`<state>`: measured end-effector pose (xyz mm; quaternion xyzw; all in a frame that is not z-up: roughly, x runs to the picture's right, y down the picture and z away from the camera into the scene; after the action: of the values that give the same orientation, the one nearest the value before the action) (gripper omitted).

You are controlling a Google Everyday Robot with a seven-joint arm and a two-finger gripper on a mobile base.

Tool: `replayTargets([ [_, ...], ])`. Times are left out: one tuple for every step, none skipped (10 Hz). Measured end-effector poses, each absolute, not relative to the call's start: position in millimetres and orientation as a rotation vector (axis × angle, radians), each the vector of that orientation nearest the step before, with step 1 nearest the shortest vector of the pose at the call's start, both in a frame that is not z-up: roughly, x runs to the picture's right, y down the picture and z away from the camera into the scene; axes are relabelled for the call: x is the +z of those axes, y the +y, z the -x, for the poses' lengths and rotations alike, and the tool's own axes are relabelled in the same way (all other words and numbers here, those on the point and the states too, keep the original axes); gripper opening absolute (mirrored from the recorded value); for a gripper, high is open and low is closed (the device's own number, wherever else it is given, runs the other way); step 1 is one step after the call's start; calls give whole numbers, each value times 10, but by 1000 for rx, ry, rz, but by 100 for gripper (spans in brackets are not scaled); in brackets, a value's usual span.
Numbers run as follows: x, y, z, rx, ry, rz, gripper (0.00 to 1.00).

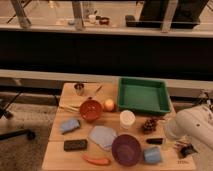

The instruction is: Wipe table surface with brush

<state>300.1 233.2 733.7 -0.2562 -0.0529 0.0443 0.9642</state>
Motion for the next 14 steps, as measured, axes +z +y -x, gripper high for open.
replayTargets([
  [7336,2339,-2987,88,-108,518,80],
  [7343,2344,-2968,86,-109,518,80],
  [7365,2360,-2936,83,-111,521,80],
  [7389,2367,-2909,76,-110,522,80],
  [7403,2374,-2878,74,-112,524,80],
  [7413,2379,-2851,70,-114,525,80],
  [7422,2389,-2824,68,-116,528,80],
  [7437,2400,-2793,65,-118,530,80],
  [7453,2415,-2770,61,-118,533,80],
  [7465,2425,-2749,60,-119,533,80],
  [7485,2435,-2726,56,-117,533,80],
  [7503,2444,-2711,56,-118,535,80],
  [7527,2454,-2697,55,-117,537,80],
  [7563,2472,-2684,53,-114,539,80],
])
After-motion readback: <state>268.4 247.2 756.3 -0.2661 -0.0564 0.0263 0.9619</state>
